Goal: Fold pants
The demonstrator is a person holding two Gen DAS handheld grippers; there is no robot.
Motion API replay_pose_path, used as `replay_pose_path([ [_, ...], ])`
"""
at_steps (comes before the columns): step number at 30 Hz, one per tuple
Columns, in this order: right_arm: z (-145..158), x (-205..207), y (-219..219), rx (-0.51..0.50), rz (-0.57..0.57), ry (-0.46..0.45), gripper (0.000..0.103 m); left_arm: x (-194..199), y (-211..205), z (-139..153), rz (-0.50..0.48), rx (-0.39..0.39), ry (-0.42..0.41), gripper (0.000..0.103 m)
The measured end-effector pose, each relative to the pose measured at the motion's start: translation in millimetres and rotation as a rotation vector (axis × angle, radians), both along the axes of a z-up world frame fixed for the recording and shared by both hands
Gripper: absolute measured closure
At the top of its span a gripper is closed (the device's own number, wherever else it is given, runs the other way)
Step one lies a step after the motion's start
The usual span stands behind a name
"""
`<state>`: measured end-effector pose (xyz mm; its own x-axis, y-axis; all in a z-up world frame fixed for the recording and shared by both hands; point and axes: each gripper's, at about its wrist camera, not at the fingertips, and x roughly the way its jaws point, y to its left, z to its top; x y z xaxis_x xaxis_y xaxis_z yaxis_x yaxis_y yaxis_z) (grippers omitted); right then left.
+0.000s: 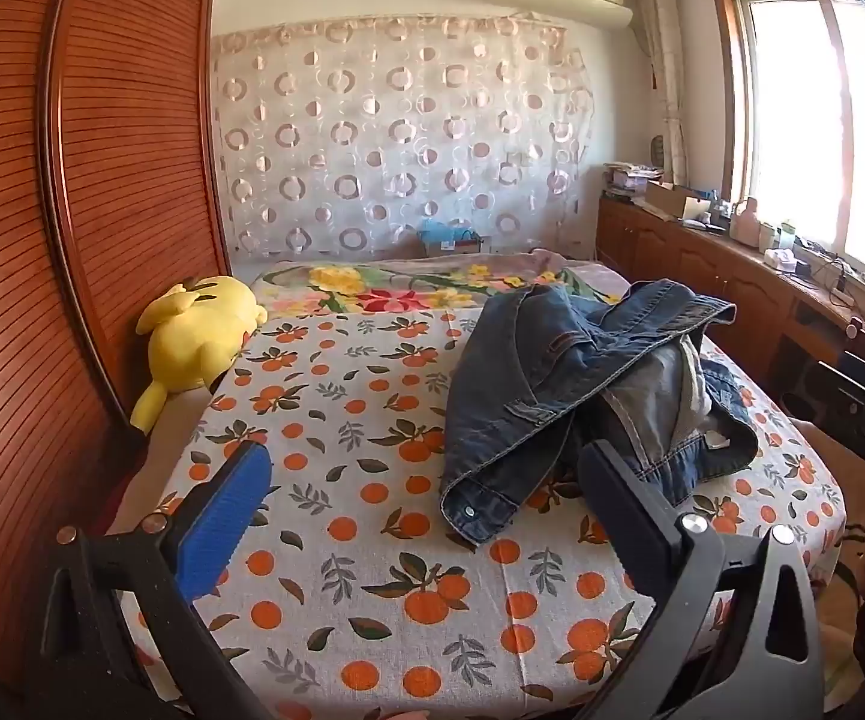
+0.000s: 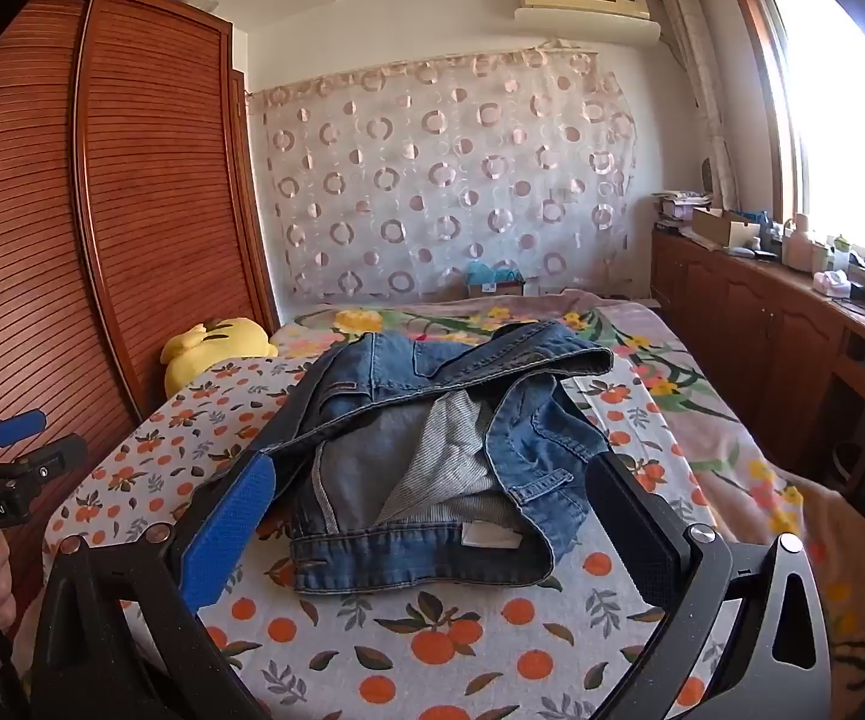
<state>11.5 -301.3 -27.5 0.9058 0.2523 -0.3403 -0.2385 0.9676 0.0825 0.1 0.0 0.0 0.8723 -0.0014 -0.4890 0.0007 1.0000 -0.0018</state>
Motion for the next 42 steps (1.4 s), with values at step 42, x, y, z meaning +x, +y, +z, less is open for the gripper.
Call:
replay_pose_path([
  [42,0.9,-0.2,-0.9,0.009,0.0,-0.002,0.0,-2.7,-1.6,3.6,-0.002,0.006,-0.01,0.0],
])
